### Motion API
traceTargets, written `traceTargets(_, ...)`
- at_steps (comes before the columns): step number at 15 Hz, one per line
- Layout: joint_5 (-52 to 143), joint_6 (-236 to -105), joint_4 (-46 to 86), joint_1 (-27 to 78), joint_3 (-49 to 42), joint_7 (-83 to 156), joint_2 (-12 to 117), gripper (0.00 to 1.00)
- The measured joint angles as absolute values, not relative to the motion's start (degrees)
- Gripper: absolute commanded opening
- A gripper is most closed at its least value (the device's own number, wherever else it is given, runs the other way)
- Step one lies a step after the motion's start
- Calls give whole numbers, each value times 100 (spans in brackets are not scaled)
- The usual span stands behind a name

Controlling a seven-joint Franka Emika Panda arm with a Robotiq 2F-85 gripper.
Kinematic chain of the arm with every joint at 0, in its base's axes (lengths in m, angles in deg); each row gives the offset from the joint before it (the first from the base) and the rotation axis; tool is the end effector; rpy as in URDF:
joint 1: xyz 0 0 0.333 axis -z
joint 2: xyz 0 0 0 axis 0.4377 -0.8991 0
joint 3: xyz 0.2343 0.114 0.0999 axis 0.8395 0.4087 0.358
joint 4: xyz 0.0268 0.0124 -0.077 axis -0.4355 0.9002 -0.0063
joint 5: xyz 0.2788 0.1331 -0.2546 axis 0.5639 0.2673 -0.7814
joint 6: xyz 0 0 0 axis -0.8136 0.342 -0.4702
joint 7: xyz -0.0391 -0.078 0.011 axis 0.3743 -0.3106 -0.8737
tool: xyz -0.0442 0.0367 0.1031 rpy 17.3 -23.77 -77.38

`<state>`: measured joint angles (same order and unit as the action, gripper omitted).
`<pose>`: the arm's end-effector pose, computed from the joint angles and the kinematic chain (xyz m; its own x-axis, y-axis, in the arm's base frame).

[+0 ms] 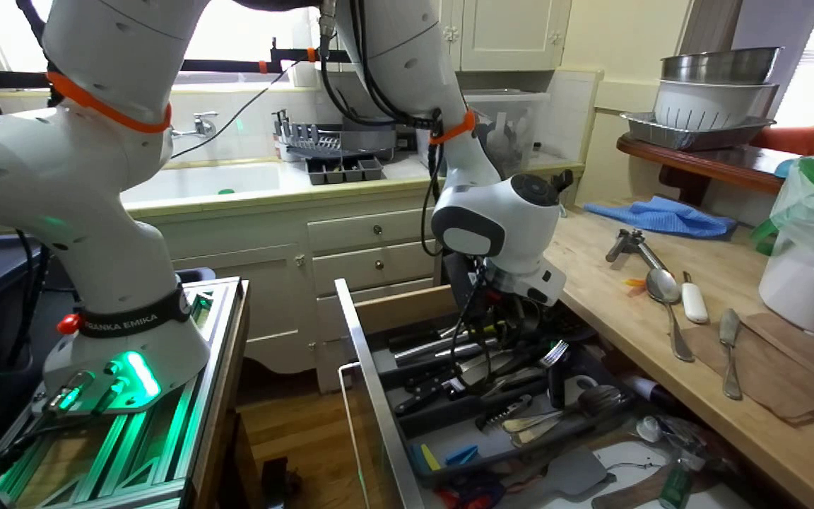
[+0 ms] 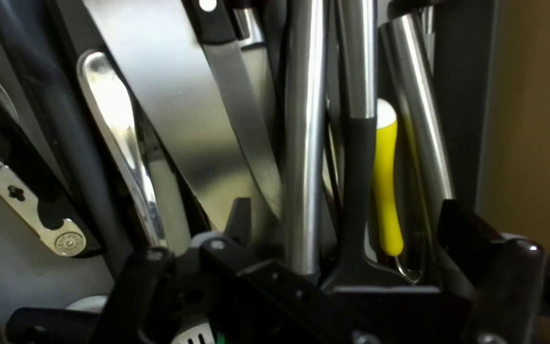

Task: Remove the black spatula from the drawer and put it on the table

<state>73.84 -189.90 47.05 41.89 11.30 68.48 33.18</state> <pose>0.5523 -0.0513 0.0738 0.9972 -0.0574 0.0480 -0.0408 -0.9551 -0.2933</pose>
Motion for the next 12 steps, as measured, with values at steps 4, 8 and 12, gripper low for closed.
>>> traceTargets(4,7375,-19016,4538,4278,1151,6848,3093,71)
traceTargets(8,7345,-19148,4424,4326,1176,6848,2944,44)
traceTargets(12,7249,-19228,4359,4348,1240,6848,2850,43)
